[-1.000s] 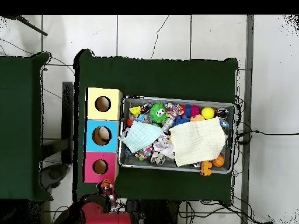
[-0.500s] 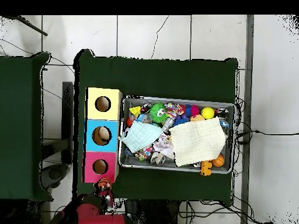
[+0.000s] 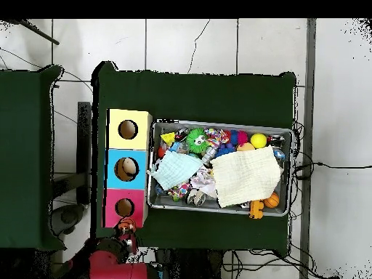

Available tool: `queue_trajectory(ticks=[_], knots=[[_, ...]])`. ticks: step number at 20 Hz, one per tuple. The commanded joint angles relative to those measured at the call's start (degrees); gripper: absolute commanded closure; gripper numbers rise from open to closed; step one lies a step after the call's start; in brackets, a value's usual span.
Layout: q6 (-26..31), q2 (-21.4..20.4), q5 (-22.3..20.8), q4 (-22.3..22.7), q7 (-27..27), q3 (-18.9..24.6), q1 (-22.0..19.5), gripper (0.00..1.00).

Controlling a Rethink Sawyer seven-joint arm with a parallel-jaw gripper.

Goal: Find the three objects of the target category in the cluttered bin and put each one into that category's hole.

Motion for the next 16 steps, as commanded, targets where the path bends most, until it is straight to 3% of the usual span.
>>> queue_trajectory(ticks=[1, 10, 16], knots=[[2.3, 3.0, 3.4, -4.8, 15.8, -0.7, 0.5, 1.0], [0.8, 5.1, 4.9, -5.9, 15.5, -1.3, 1.3, 1.0], [-3.8, 6.3, 5.7, -4.1, 14.2, 0.2, -0.1, 1.0]])
